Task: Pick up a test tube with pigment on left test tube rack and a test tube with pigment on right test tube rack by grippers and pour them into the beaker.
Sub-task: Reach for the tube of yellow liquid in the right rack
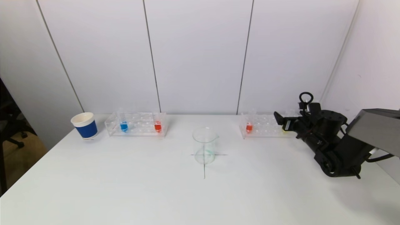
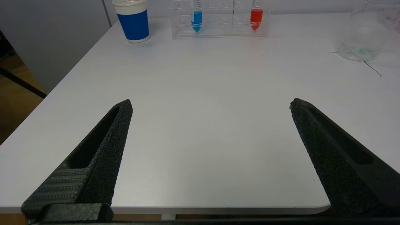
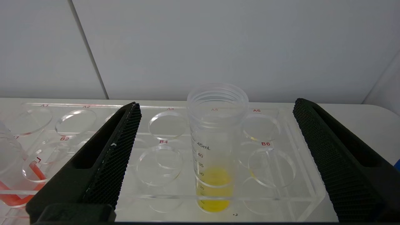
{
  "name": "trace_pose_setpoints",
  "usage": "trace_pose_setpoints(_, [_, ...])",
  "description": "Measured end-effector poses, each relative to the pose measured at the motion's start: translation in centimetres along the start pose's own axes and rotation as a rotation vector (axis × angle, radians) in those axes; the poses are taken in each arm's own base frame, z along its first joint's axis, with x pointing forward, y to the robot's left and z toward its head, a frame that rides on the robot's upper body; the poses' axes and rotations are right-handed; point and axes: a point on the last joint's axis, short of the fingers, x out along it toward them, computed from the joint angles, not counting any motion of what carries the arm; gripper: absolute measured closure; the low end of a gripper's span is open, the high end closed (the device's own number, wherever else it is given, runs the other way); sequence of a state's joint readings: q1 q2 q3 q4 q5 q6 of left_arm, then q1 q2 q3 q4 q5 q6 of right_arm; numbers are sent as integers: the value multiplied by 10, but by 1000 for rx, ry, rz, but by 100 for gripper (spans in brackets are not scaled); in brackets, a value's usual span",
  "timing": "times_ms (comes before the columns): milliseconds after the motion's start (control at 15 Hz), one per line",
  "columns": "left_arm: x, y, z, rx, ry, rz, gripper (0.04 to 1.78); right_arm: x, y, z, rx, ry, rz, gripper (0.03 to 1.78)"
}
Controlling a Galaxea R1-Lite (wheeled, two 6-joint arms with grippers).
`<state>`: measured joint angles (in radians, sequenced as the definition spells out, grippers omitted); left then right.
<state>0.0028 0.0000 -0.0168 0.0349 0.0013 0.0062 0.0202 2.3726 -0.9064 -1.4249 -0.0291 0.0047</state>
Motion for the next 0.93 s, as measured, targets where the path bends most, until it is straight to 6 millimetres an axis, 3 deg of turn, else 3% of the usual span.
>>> trace_pose_setpoints(267, [0,0,0,0,0,0,6,0,1,0,0,-1,2,6])
trace_pose_setpoints(400, [0,0,0,0,0,0,6,0,0,0,0,-1,1,17])
trace_pose_setpoints(533, [0,0,0,0,0,0,6,0,1,0,0,-1,2,38])
trace_pose_setpoints(800, [0,0,0,0,0,0,6,0,2,0,0,-1,4,110])
trace_pose_setpoints(933, [0,0,0,0,0,0,6,0,2,-1,0,1,4,132])
